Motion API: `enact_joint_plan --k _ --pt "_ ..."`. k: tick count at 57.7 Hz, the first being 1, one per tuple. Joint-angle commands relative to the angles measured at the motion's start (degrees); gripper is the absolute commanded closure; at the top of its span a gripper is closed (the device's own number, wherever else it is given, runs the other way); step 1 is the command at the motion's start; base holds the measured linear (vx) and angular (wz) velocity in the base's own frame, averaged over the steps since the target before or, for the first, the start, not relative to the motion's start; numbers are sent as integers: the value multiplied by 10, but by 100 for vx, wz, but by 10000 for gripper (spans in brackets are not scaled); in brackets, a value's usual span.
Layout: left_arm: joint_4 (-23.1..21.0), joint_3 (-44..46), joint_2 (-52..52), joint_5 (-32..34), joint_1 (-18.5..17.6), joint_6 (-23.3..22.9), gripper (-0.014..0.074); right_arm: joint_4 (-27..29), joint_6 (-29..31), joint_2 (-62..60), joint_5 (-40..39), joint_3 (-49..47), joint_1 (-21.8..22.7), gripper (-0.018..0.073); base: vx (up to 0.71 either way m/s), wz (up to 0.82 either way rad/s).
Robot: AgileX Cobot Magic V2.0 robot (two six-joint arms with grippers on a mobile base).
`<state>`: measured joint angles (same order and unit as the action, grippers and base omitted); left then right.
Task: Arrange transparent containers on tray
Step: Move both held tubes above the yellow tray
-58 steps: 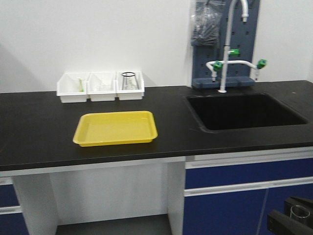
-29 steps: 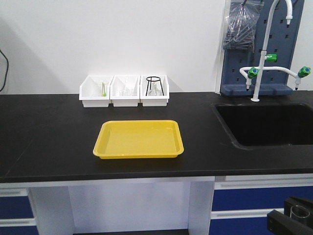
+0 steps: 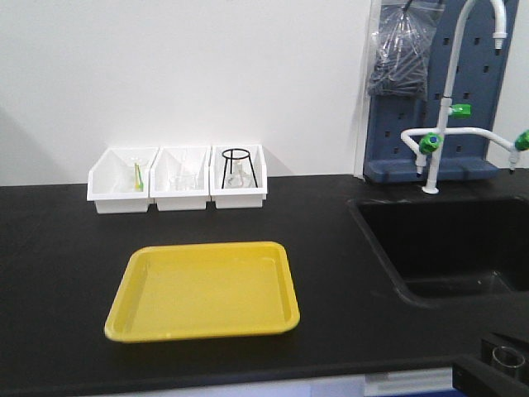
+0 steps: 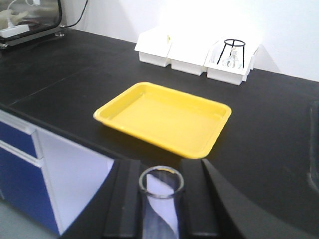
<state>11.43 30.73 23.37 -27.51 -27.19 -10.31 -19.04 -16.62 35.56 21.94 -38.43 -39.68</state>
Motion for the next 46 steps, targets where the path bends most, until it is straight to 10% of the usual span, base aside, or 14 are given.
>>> enact_joint_plan --k 1,46 --pt "1 22 4 45 -2 -6 594 -11 5 0 -46 -20 1 571 44 4" --pt "1 22 4 45 -2 -6 594 -11 5 0 -46 -20 1 571 38 12"
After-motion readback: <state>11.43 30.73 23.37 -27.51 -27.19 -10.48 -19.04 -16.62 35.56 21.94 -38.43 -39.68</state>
